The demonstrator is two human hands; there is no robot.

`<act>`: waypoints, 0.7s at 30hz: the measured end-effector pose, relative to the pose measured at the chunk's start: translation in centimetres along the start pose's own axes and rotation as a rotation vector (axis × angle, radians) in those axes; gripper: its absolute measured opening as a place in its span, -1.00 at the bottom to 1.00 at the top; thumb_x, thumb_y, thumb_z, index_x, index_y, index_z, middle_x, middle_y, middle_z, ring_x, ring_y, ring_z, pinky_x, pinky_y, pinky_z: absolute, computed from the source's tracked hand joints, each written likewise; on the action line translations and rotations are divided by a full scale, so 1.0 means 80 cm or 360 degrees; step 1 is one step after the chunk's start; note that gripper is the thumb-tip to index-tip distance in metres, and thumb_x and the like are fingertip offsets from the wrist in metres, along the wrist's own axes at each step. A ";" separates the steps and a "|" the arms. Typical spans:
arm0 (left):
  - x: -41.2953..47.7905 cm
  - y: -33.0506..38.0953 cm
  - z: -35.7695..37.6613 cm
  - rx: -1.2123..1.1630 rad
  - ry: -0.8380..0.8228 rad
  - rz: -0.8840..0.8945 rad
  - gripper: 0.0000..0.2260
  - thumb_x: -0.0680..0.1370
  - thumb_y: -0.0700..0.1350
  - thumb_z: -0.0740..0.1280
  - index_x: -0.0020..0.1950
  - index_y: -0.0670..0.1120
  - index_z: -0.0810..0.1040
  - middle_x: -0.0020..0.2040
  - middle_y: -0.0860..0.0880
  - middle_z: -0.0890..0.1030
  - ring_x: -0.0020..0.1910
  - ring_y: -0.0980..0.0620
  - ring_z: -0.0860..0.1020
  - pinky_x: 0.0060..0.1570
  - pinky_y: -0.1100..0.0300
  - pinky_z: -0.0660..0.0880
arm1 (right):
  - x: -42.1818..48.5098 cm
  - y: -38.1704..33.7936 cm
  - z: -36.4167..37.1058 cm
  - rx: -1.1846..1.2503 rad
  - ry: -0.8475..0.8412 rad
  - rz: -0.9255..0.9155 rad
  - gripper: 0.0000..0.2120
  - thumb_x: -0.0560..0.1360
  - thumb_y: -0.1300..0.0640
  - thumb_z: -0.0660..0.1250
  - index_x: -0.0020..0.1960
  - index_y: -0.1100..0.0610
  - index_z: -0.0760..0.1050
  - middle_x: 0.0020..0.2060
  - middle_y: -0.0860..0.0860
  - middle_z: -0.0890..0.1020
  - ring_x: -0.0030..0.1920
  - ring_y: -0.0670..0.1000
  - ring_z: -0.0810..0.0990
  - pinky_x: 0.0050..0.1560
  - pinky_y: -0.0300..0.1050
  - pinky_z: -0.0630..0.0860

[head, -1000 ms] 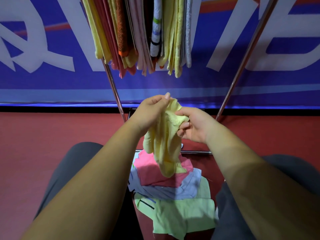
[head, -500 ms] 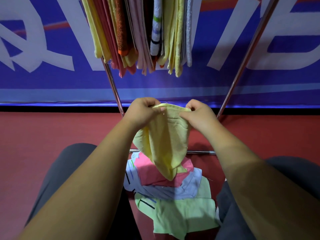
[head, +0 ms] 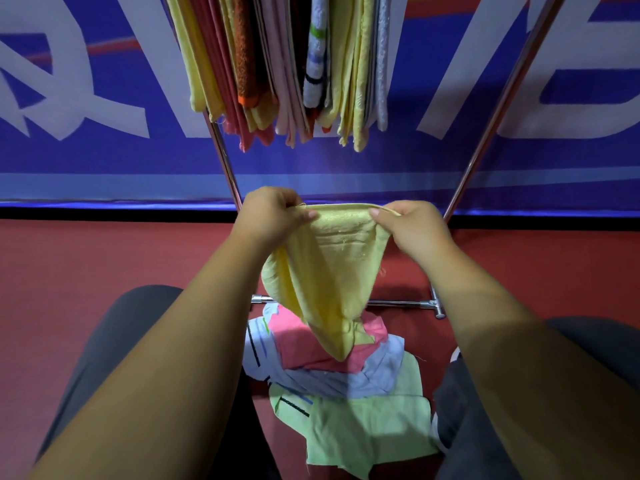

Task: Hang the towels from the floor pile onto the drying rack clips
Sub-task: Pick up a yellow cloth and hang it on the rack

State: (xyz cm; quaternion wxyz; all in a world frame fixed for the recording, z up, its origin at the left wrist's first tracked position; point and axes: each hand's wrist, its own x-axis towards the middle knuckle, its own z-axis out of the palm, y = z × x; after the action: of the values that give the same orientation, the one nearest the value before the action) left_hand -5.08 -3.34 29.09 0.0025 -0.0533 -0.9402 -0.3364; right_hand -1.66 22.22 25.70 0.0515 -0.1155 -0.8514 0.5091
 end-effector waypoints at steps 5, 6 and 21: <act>0.007 -0.023 0.002 0.0348 -0.0068 -0.0018 -0.96 0.56 -0.13 0.45 -0.04 0.01 0.66 -0.12 -0.04 0.65 -0.09 -0.09 0.61 -0.23 0.16 0.40 | 0.006 0.000 -0.004 0.0182 0.0239 0.0116 -0.79 0.53 -0.05 0.54 -0.04 0.10 0.75 -0.26 -0.09 0.73 -0.18 -0.02 0.68 -0.07 -0.15 0.54; 0.007 -0.027 0.003 0.0412 -0.0055 -0.0039 -0.91 0.56 -0.16 0.42 -0.04 0.04 0.65 -0.08 -0.05 0.64 -0.08 -0.12 0.62 -0.19 0.16 0.41 | 0.007 0.000 -0.006 0.0280 0.0305 0.0172 -0.73 0.48 -0.11 0.56 -0.06 0.10 0.75 -0.26 -0.08 0.75 -0.15 0.00 0.72 -0.02 -0.10 0.58; 0.016 -0.037 0.018 -0.0540 -0.0104 -0.0727 -0.85 0.41 -0.17 0.36 -0.03 -0.08 0.57 -0.26 -0.09 0.75 -0.11 -0.15 0.75 0.09 -0.13 0.69 | -0.019 -0.034 -0.001 0.0986 -0.0440 0.0360 -0.67 0.70 0.02 0.36 0.28 0.28 0.62 0.13 0.23 0.74 0.16 0.20 0.75 0.32 0.24 0.60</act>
State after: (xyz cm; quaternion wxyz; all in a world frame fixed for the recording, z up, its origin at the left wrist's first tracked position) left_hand -6.60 -4.57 26.18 -0.1125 0.1494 -0.8577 -0.4789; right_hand -0.59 20.67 28.14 -0.0881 -0.1180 -0.6373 0.7564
